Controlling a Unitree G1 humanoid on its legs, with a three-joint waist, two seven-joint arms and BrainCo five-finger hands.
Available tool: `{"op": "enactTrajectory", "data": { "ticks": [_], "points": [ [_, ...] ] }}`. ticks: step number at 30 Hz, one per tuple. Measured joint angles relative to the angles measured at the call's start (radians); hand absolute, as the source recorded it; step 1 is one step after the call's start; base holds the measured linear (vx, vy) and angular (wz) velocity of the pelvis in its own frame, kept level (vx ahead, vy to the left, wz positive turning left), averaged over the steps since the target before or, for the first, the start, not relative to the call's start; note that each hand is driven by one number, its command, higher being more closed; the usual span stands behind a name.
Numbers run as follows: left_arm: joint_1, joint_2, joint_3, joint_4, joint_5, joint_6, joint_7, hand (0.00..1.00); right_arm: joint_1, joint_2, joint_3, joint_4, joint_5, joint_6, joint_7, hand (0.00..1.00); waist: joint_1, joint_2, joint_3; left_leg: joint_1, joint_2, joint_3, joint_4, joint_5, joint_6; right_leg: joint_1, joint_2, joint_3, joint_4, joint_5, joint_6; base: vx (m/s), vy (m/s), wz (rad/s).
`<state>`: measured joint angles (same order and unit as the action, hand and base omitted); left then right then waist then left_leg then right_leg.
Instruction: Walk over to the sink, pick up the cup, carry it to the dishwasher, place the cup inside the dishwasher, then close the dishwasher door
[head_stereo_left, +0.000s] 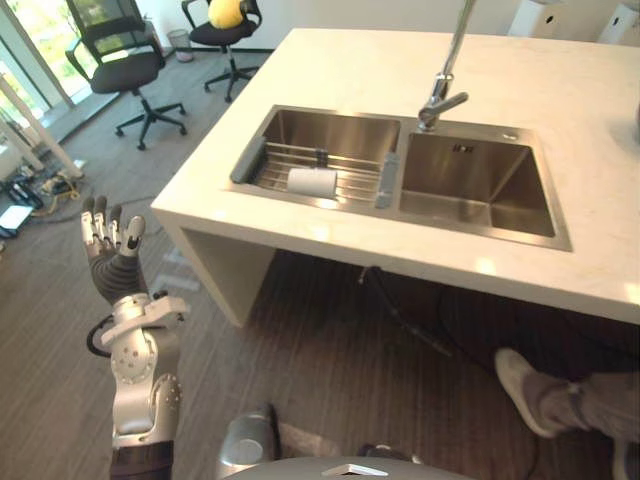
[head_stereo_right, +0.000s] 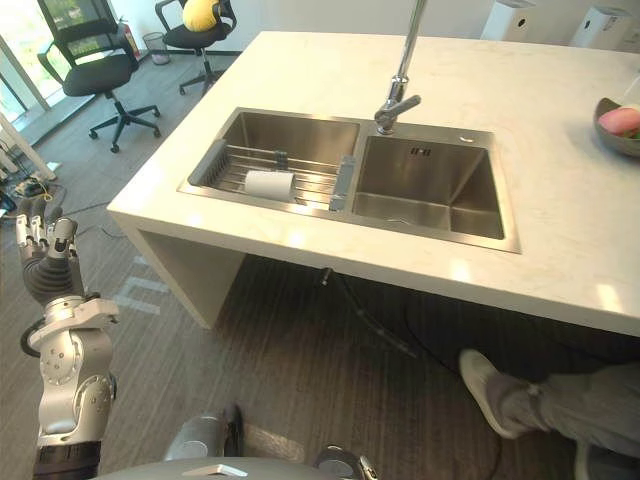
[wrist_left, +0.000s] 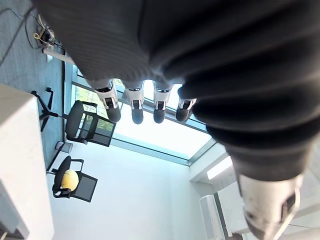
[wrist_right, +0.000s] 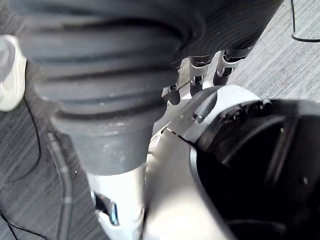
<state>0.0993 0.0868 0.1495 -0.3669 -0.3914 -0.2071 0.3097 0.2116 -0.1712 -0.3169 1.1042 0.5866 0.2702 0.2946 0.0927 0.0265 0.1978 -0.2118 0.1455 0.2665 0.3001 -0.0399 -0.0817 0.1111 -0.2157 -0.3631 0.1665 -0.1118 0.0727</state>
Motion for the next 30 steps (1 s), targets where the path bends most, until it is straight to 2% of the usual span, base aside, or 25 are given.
{"op": "enactTrajectory", "data": {
  "ticks": [1,2,4,5,10,15,16,20,23,25,26,27,28,29,30],
  "points": [
    [0.016,0.0,0.004,-0.039,-0.001,0.009,-0.015,0.0,0.028,-0.004,-0.003,-0.027,0.005,-0.001,-0.008,0.0,0.01,0.021,-0.009,0.004,0.02,0.015,-0.015,0.165,0.009,0.018,-0.009,0.015,0.011,-0.015,0.04,0.33,0.339,-0.39],
    [0.025,0.001,0.011,-0.066,-0.011,0.016,-0.032,0.0,0.048,-0.02,-0.022,-0.033,0.017,-0.005,-0.024,0.0,0.012,0.058,-0.028,0.015,0.033,-0.014,0.005,0.273,0.027,0.031,-0.007,0.029,0.025,-0.037,0.075,0.4,0.421,-0.26],
    [0.003,0.019,0.034,-0.068,-0.04,0.037,-0.046,0.0,0.034,0.015,-0.05,-0.036,0.016,-0.011,-0.062,0.0,0.002,0.021,-0.029,0.025,-0.023,-0.022,-0.034,0.251,0.018,0.012,-0.066,0.027,0.036,-0.044,0.071,0.22,0.288,-0.02],
    [0.04,-0.01,0.002,0.029,-0.049,0.058,-0.076,0.0,0.117,0.036,-0.079,-0.027,0.057,-0.091,-0.086,0.0,-0.014,0.057,-0.152,0.197,-0.047,-0.059,-0.322,0.166,0.001,0.068,-0.035,0.024,-0.109,0.016,0.136,0.08,0.128,-0.01],
    [0.04,-0.01,-0.004,0.029,-0.049,0.058,-0.075,0.0,0.116,0.038,-0.079,-0.027,0.056,-0.091,-0.086,0.0,-0.019,0.054,-0.149,0.2,-0.047,-0.054,-0.321,0.155,-0.006,0.071,-0.035,0.026,-0.114,0.015,0.134,0.0,0.0,-0.01],
    [0.04,-0.013,-0.079,0.029,-0.048,0.057,-0.069,0.0,0.111,0.038,-0.076,-0.027,0.035,-0.088,-0.086,0.0,-0.032,0.045,-0.143,0.238,-0.047,-0.02,-0.322,0.134,-0.004,0.097,-0.032,0.057,-0.14,0.016,0.127,0.01,-0.003,-0.19],
    [0.038,-0.013,-0.098,0.029,-0.045,0.056,-0.06,0.0,0.106,0.038,-0.076,-0.027,0.032,-0.087,-0.086,0.0,-0.044,0.044,-0.143,0.243,-0.046,-0.013,-0.326,0.132,-0.005,0.097,-0.03,0.064,-0.145,0.017,0.126,0.03,-0.01,-0.23],
    [-0.008,-0.019,-0.155,0.029,0.014,0.051,-0.012,0.0,0.087,0.036,-0.083,-0.02,-0.026,-0.067,-0.083,0.0,-0.047,0.028,-0.149,0.264,-0.053,0.009,-0.36,0.132,-0.008,0.094,-0.033,0.075,-0.157,0.012,0.118,0.06,-0.014,-0.13],
    [-0.073,-0.018,-0.151,0.025,0.052,0.042,0.007,0.0,0.059,0.035,-0.095,0.014,-0.035,-0.061,-0.086,0.0,-0.045,-0.006,-0.159,0.266,-0.086,-0.005,-0.373,0.117,-0.002,0.068,-0.073,0.055,-0.067,-0.038,0.083,0.14,0.011,0.18],
    [-0.105,-0.02,-0.152,0.027,0.073,0.041,0.002,0.0,0.053,0.029,-0.11,0.015,-0.027,-0.071,-0.089,0.0,-0.053,0.001,-0.154,0.287,-0.094,-0.049,-0.37,0.11,0.007,0.004,-0.114,0.002,0.158,-0.037,0.081,0.16,0.054,0.38],
    [-0.131,-0.012,-0.149,0.017,0.082,0.037,-0.01,0.0,0.025,0.032,-0.119,0.011,-0.006,-0.075,-0.09,0.0,-0.059,-0.015,-0.133,0.324,-0.102,-0.066,-0.346,0.084,0.022,-0.069,-0.175,-0.001,0.397,0.001,0.022,0.11,0.083,0.33],
    [-0.138,-0.007,-0.151,0.016,0.087,0.029,-0.011,0.0,0.024,0.035,-0.122,0.013,-0.002,-0.076,-0.091,0.0,-0.063,-0.022,-0.125,0.34,-0.105,-0.076,-0.335,0.07,0.027,-0.088,-0.194,0.005,0.469,0.033,-0.012,0.17,0.092,0.39],
    [-0.146,-0.003,-0.152,0.016,0.098,0.017,-0.01,0.0,0.012,0.039,-0.126,0.014,-0.003,-0.081,-0.103,0.0,-0.068,-0.013,-0.117,0.364,-0.1,-0.091,-0.317,0.044,0.04,-0.116,-0.214,0.037,0.573,0.099,-0.016,0.21,0.046,0.33],
    [-0.148,-0.005,-0.146,0.017,0.106,-0.001,-0.009,0.0,-0.003,0.052,-0.139,0.016,-0.003,-0.081,-0.106,0.0,-0.071,-0.03,-0.114,0.373,-0.095,-0.104,-0.302,0.025,0.044,-0.151,-0.208,0.057,0.638,0.014,-0.006,0.2,0.03,0.33],
    [-0.15,-0.005,-0.142,0.023,0.109,-0.01,-0.007,0.0,-0.01,0.058,-0.14,0.016,-0.005,-0.079,-0.106,0.0,-0.071,-0.034,-0.112,0.375,-0.09,-0.107,-0.301,0.02,0.044,-0.17,-0.2,0.052,0.649,-0.036,-0.004,0.15,0.005,0.3]
  ]
}}
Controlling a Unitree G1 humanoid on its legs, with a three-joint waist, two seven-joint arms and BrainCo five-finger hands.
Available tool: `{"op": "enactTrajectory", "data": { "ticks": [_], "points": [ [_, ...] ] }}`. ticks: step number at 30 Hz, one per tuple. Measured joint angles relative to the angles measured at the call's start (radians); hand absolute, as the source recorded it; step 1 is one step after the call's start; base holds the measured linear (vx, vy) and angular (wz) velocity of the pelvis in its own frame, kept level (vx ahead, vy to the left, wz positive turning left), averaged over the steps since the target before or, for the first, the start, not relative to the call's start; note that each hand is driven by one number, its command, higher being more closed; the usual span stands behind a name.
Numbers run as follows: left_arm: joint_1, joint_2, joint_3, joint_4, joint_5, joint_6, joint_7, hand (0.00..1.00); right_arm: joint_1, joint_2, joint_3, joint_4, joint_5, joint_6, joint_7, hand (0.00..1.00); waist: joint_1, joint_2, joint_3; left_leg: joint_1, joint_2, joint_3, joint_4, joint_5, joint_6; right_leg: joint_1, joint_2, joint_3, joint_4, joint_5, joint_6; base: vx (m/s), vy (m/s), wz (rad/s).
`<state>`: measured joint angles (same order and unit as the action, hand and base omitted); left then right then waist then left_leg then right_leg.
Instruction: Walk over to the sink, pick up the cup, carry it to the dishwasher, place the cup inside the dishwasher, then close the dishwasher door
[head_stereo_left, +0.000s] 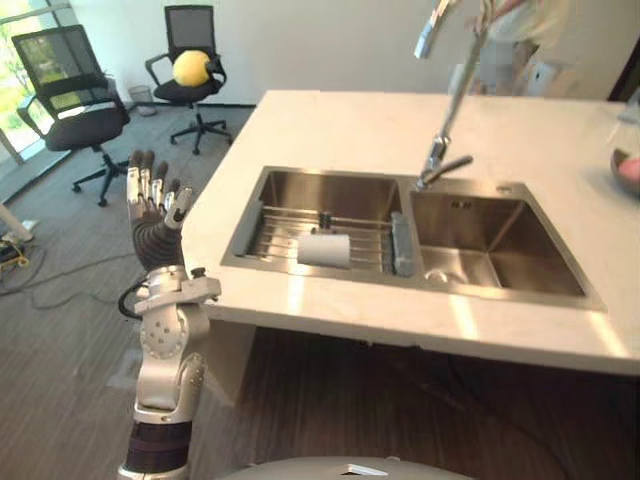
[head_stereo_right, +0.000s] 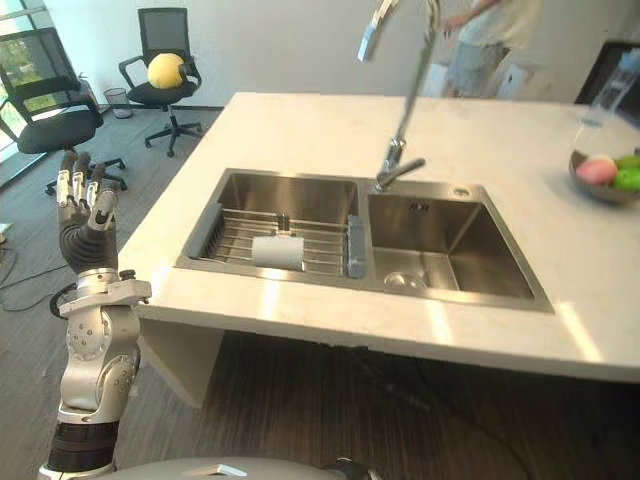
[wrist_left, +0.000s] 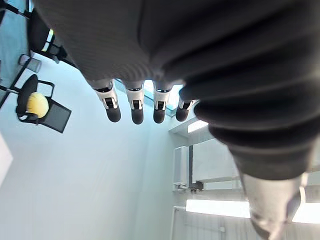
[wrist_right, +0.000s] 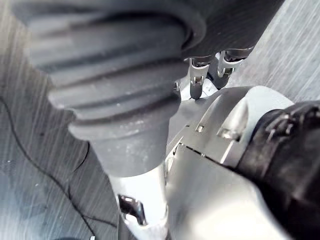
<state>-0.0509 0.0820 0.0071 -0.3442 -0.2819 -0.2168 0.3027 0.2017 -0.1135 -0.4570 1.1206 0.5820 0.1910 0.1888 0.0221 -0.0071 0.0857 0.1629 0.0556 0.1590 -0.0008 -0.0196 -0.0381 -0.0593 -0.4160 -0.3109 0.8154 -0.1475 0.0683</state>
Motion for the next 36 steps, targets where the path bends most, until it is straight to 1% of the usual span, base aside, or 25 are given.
{"op": "enactTrajectory", "data": {
  "ticks": [1,2,3,4,5,6,7,8,9,10,11,13,14,16,18,19,20,21,23,26,29,30,31,33,36],
  "points": [
    [-0.002,0.006,0.0,0.01,0.0,-0.003,0.001,0.0,-0.011,0.009,-0.012,0.005,-0.001,0.0,0.0,0.0,0.001,0.002,0.004,0.0,0.008,-0.009,0.0,-0.004,-0.002,-0.025,0.025,-0.01,-0.022,-0.048,0.003,0.1,-0.001,0.26],
    [-0.004,0.016,-0.002,0.015,0.0,-0.004,0.001,0.0,-0.027,0.023,-0.039,0.012,-0.001,0.0,-0.002,0.0,0.001,0.012,0.017,0.007,0.022,-0.016,0.0,-0.013,-0.007,-0.047,0.067,-0.011,-0.126,-0.072,0.01,0.12,-0.035,0.25],
    [-0.012,0.026,-0.009,0.02,0.0,-0.006,0.001,0.0,-0.035,0.033,-0.063,0.014,0.0,0.001,-0.002,0.0,-0.003,0.025,0.031,0.021,0.034,-0.019,0.001,-0.027,-0.01,-0.054,0.104,0.005,-0.274,-0.06,0.017,0.13,-0.058,0.17],
    [-0.022,0.034,-0.014,0.025,0.002,-0.007,-0.001,0.0,-0.035,0.036,-0.07,0.013,0.0,0.001,-0.001,0.0,-0.004,0.027,0.034,0.026,0.035,-0.021,0.003,-0.035,-0.012,-0.058,0.114,0.021,-0.342,-0.039,0.021,0.13,-0.103,0.15],
    [-0.053,0.048,-0.022,0.04,0.002,-0.01,-0.001,0.0,-0.034,0.042,-0.08,0.012,-0.002,0.002,-0.002,0.0,-0.008,0.021,0.039,0.024,0.034,-0.025,0.022,-0.06,-0.025,-0.062,0.123,0.065,-0.447,0.026,0.018,0.16,-0.21,0.21],
    [-0.079,0.063,-0.03,0.042,0.002,-0.009,-0.001,0.0,-0.021,0.055,-0.072,0.006,-0.012,0.002,-0.005,0.0,-0.014,0.0,0.039,0.032,0.031,-0.026,0.055,-0.092,-0.048,-0.056,0.126,0.083,-0.508,0.112,0.012,0.17,-0.25,0.23],
    [-0.086,0.07,-0.03,0.036,0.003,-0.01,-0.003,0.0,-0.01,0.064,-0.063,0.001,-0.02,0.002,-0.006,0.0,-0.018,-0.018,0.03,0.037,0.027,-0.027,0.065,-0.109,-0.067,-0.053,0.124,0.09,-0.527,0.155,0.016,0.18,-0.267,0.24],
    [-0.078,0.049,-0.032,0.036,0.003,-0.016,-0.004,0.0,0.001,0.057,-0.057,-0.006,-0.023,0.001,-0.007,0.0,-0.024,-0.006,0.02,0.05,0.061,-0.024,0.069,-0.122,-0.089,-0.041,0.157,0.071,-0.52,0.138,0.04,0.14,-0.181,0.09],
    [-0.077,0.037,-0.046,0.034,0.003,-0.017,-0.005,0.0,0.007,0.049,-0.057,-0.006,-0.026,0.0,-0.007,0.0,-0.024,0.021,0.011,0.046,0.087,-0.016,0.068,-0.12,-0.095,-0.043,0.179,0.066,-0.531,0.131,0.042,0.25,-0.236,-0.09],
    [-0.079,0.022,-0.071,0.023,0.003,-0.017,-0.01,0.0,-0.001,0.023,-0.057,-0.005,-0.038,0.001,-0.007,0.0,-0.017,0.064,0.004,0.044,0.125,0.005,0.056,-0.117,-0.108,-0.042,0.216,0.053,-0.558,0.132,0.034,0.28,-0.222,-0.21],
    [-0.089,0.004,-0.09,0.021,0.002,-0.016,-0.023,0.0,-0.006,0.015,-0.058,-0.006,-0.039,0.0,-0.01,0.0,-0.02,0.085,-0.002,0.049,0.148,0.027,0.03,-0.101,-0.109,-0.043,0.243,0.041,-0.576,0.132,0.028,0.28,-0.194,-0.14],
    [-0.114,-0.024,-0.106,0.023,0.0,0.005,-0.046,0.0,-0.008,0.024,-0.067,-0.006,-0.039,-0.001,-0.019,0.0,-0.029,0.086,-0.005,0.065,0.166,0.076,-0.003,-0.074,-0.119,-0.039,0.263,0.021,-0.584,0.136,0.021,0.23,-0.076,0.1],
    [-0.12,-0.026,-0.112,0.033,0.0,0.013,-0.049,0.0,-0.012,0.028,-0.076,-0.005,-0.039,0.0,-0.022,0.0,-0.027,0.077,-0.006,0.073,0.17,0.097,-0.013,-0.058,-0.131,-0.038,0.269,0.021,-0.583,0.135,0.018,0.22,-0.045,0.05],
    [-0.121,-0.023,-0.115,0.064,0.0,0.029,-0.049,0.0,-0.013,0.039,-0.096,-0.004,-0.039,-0.001,-0.023,0.0,-0.026,0.071,-0.007,0.085,0.167,0.119,-0.015,-0.056,-0.129,-0.022,0.276,0.024,-0.593,0.135,0.019,0.14,-0.034,-0.07],
    [-0.12,-0.019,-0.12,0.096,0.003,0.043,-0.06,0.0,-0.014,0.053,-0.107,0.001,-0.039,-0.002,-0.023,0.0,-0.026,0.051,-0.01,0.084,0.161,0.122,-0.017,-0.058,-0.126,-0.009,0.274,0.026,-0.612,0.141,0.027,0.08,0.011,0.0],
    [-0.12,-0.006,-0.127,0.115,0.013,0.054,-0.079,0.0,-0.014,0.058,-0.107,0.006,-0.039,-0.001,-0.023,0.0,-0.024,0.037,-0.018,0.084,0.157,0.126,-0.017,-0.06,-0.121,-0.008,0.274,0.03,-0.627,0.148,0.029,0.07,0.041,0.0],
    [-0.119,0.029,-0.137,0.145,0.031,0.065,-0.103,0.0,-0.016,0.055,-0.107,0.006,-0.039,0.0,-0.023,0.0,-0.028,0.029,-0.017,0.084,0.153,0.126,-0.017,-0.062,-0.118,0.011,0.275,0.029,-0.659,0.166,0.029,0.05,0.043,-0.02],
    [-0.118,0.049,-0.143,0.166,0.05,0.07,-0.115,0.0,-0.017,0.055,-0.107,0.006,-0.039,0.001,-0.023,0.0,-0.029,0.028,-0.017,0.086,0.151,0.128,-0.017,-0.064,-0.116,0.022,0.276,0.03,-0.679,0.177,0.029,0.02,0.05,-0.02],
    [-0.114,0.117,-0.175,0.248,0.137,0.092,-0.162,0.0,-0.024,0.05,-0.107,0.006,-0.04,0.003,-0.018,0.0,-0.033,0.03,-0.016,0.088,0.134,0.14,-0.016,-0.07,-0.105,0.049,0.274,0.041,-0.749,0.222,0.031,-0.02,0.046,-0.1],
    [-0.113,0.19,-0.236,0.337,0.269,0.095,-0.209,0.0,-0.033,0.044,-0.109,0.004,-0.04,0.009,-0.013,0.0,-0.036,0.037,-0.012,0.085,0.12,0.144,-0.015,-0.08,-0.097,0.066,0.272,0.053,-0.81,0.264,0.031,-0.07,0.049,-0.12],
    [-0.112,0.246,-0.282,0.383,0.376,0.095,-0.221,0.0,-0.034,0.04,-0.118,0.004,-0.04,0.009,-0.002,0.0,-0.047,0.046,-0.006,0.08,0.112,0.15,-0.005,-0.097,-0.099,0.078,0.268,0.059,-0.849,0.286,0.026,-0.1,0.026,-0.1],
    [-0.112,0.278,-0.288,0.398,0.437,0.088,-0.22,0.0,-0.029,0.038,-0.118,0.001,-0.04,0.01,0.002,0.0,-0.054,0.05,-0.006,0.079,0.11,0.153,0.004,-0.108,-0.091,0.085,0.268,0.063,-0.867,0.299,0.028,-0.08,0.01,-0.1],
    [-0.112,0.295,-0.288,0.399,0.461,0.086,-0.219,0.0,-0.028,0.037,-0.118,-0.001,-0.04,0.01,0.004,0.0,-0.057,0.052,-0.005,0.079,0.109,0.154,0.005,-0.111,-0.092,0.089,0.268,0.064,-0.874,0.303,0.029,-0.09,0.003,-0.11],
    [-0.113,0.359,-0.311,0.399,0.546,0.049,-0.218,0.0,-0.022,0.025,-0.12,-0.004,-0.039,0.016,0.015,0.0,-0.067,0.063,-0.006,0.065,0.107,0.159,0.015,-0.116,-0.093,0.088,0.268,0.071,-0.896,0.316,0.032,-0.06,-0.003,-0.08],
    [-0.113,0.385,-0.347,0.401,0.574,0.017,-0.219,0.0,-0.018,0.017,-0.149,-0.005,-0.039,0.023,0.021,0.0,-0.072,0.077,-0.005,0.058,0.105,0.161,0.014,-0.116,-0.093,0.075,0.267,0.076,-0.896,0.322,0.033,-0.01,-0.001,-0.03]
  ]
}}
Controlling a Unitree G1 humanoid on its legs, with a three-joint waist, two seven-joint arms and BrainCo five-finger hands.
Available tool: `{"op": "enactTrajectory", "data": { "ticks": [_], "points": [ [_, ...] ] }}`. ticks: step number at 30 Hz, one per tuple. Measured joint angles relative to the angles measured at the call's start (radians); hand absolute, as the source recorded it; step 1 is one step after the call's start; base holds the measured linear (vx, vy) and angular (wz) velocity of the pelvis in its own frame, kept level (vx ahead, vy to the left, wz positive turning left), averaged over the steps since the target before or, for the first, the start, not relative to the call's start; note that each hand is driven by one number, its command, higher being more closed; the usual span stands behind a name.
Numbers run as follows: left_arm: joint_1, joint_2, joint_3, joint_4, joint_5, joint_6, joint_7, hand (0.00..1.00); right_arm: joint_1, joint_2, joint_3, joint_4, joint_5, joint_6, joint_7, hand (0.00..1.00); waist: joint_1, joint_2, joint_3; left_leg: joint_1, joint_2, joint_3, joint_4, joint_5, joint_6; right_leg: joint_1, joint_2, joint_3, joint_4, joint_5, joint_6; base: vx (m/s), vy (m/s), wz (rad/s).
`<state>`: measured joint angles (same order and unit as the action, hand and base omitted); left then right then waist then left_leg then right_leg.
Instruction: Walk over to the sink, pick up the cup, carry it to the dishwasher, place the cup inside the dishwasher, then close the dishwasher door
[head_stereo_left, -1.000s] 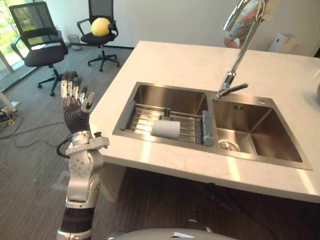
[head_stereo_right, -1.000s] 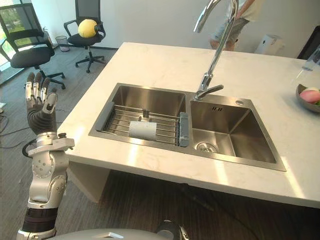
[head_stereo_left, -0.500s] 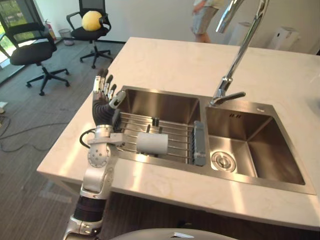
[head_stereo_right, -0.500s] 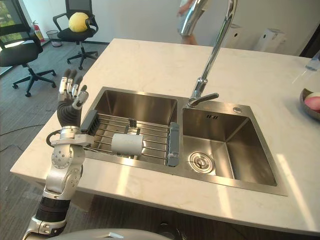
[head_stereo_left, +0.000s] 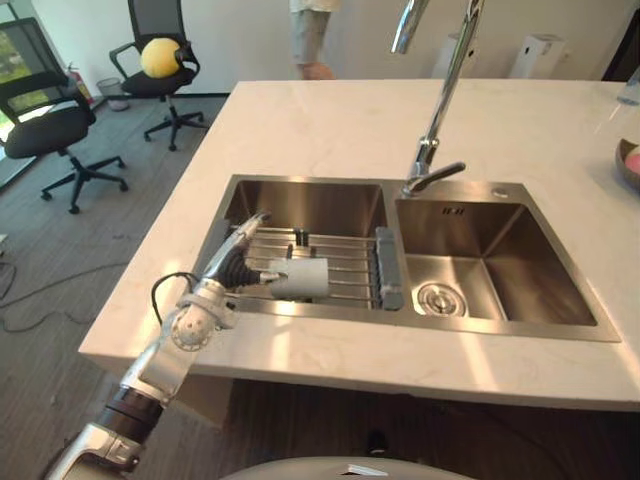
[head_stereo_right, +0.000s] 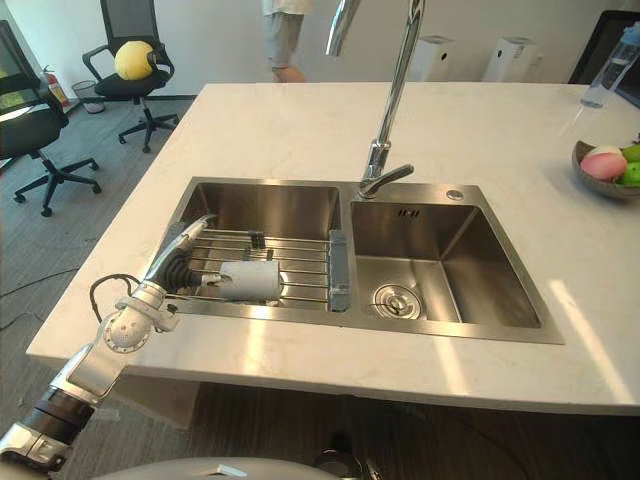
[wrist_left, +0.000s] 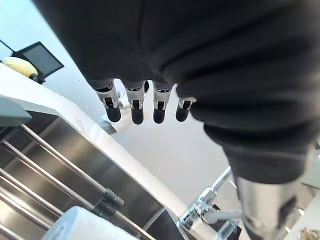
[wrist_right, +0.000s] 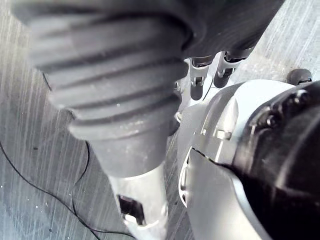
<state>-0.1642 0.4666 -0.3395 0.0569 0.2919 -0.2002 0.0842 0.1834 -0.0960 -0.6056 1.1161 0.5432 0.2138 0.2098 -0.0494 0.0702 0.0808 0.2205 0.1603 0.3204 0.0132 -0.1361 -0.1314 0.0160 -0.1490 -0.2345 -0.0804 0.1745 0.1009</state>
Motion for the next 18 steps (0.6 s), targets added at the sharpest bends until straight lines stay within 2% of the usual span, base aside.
{"op": "enactTrajectory", "data": {
  "ticks": [4,11,18],
  "points": [
    [-0.003,0.012,-0.049,0.0,0.041,-0.01,0.005,0.0,-0.003,-0.001,-0.033,0.001,0.0,0.007,0.003,0.0,-0.015,0.013,-0.003,-0.007,-0.002,-0.004,-0.001,0.005,-0.008,-0.011,0.0,0.003,0.0,0.001,0.003,0.0,0.0,0.0],
    [-0.011,0.077,-0.098,0.0,0.145,-0.015,0.044,0.0,-0.004,-0.004,-0.087,0.001,0.001,0.01,0.033,0.0,-0.019,0.005,0.002,-0.006,-0.01,-0.006,-0.005,0.003,-0.004,-0.011,-0.006,0.003,0.001,0.005,0.008,0.0,0.0,0.0],
    [-0.011,0.075,-0.155,0.007,0.156,-0.02,0.044,0.0,-0.01,-0.014,-0.084,0.0,0.014,0.032,0.066,0.0,-0.024,0.007,0.007,-0.008,-0.011,0.003,-0.003,0.001,0.0,-0.017,-0.007,0.007,0.007,0.002,0.004,-0.02,-0.009,-0.02]
  ]
}}
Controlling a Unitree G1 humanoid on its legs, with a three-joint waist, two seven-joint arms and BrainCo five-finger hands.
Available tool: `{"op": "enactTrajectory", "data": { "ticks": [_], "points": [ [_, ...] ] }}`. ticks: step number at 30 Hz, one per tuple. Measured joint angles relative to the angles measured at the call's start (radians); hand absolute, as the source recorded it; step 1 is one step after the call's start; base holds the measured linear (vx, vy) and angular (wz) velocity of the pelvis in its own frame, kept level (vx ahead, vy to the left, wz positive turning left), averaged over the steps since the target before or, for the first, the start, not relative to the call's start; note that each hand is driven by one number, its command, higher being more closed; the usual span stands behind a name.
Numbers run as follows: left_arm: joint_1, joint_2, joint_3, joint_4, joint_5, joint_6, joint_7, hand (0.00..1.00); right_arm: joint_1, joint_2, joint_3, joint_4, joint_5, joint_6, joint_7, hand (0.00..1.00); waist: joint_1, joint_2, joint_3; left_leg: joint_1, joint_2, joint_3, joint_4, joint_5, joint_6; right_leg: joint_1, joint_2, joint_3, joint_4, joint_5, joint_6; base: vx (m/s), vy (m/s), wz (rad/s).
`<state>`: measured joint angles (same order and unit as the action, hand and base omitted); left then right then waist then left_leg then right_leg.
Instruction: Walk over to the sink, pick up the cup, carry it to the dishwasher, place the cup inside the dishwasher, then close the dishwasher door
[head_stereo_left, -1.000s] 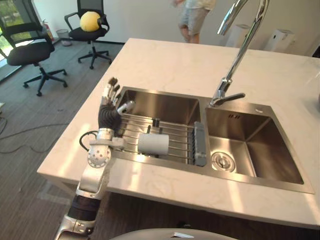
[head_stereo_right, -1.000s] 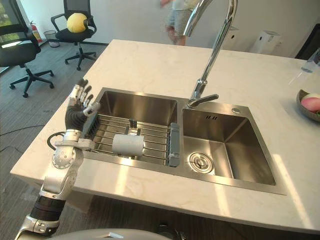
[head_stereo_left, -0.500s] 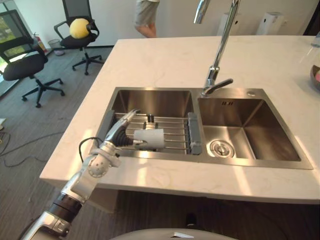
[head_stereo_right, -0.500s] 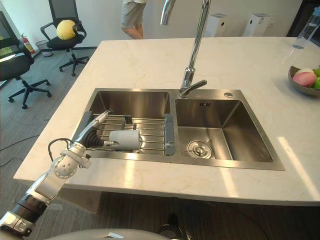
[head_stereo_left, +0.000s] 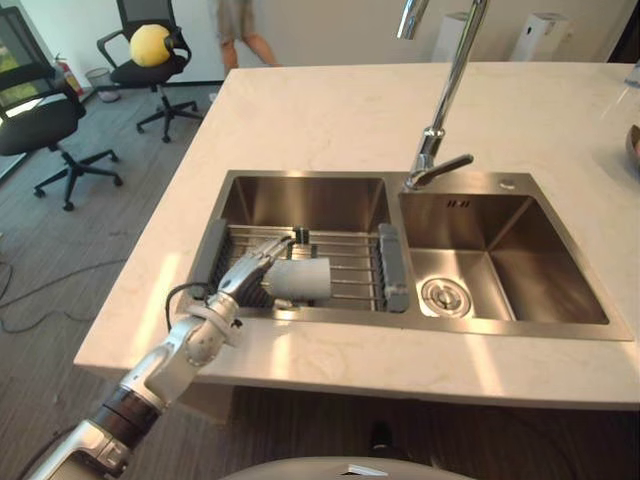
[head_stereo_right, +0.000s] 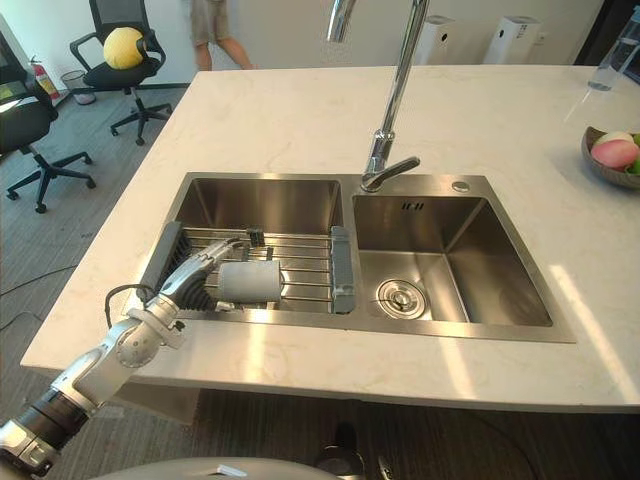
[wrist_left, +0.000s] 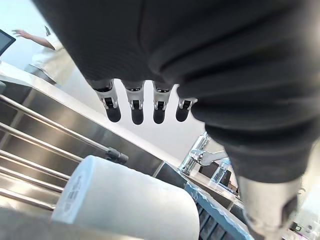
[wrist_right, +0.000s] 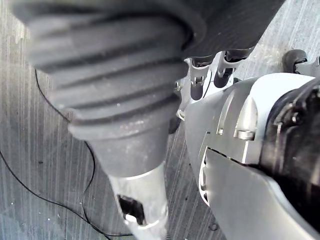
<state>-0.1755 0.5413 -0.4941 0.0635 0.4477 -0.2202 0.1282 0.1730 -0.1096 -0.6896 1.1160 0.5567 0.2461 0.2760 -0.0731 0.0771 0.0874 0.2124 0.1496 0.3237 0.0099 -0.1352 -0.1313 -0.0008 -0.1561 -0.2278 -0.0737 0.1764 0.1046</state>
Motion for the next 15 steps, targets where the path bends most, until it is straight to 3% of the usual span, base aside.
{"op": "enactTrajectory", "data": {
  "ticks": [5,15],
  "points": [
    [-0.016,0.0,-0.022,0.039,0.029,-0.003,0.008,0.0,0.001,-0.004,0.019,-0.001,0.008,0.002,0.002,0.0,-0.02,-0.001,0.017,0.001,0.0,0.009,0.004,-0.001,0.0,-0.006,0.0,0.014,0.004,-0.001,-0.001,-0.05,-0.021,-0.06],
    [-0.044,-0.002,-0.029,0.076,0.06,-0.004,0.14,0.0,0.021,0.004,0.019,-0.001,0.03,-0.016,-0.004,0.0,-0.043,0.003,0.024,0.003,-0.001,0.041,0.003,-0.002,-0.002,-0.037,0.005,0.048,0.028,-0.002,0.002,-0.02,-0.012,-0.08]
  ]
}}
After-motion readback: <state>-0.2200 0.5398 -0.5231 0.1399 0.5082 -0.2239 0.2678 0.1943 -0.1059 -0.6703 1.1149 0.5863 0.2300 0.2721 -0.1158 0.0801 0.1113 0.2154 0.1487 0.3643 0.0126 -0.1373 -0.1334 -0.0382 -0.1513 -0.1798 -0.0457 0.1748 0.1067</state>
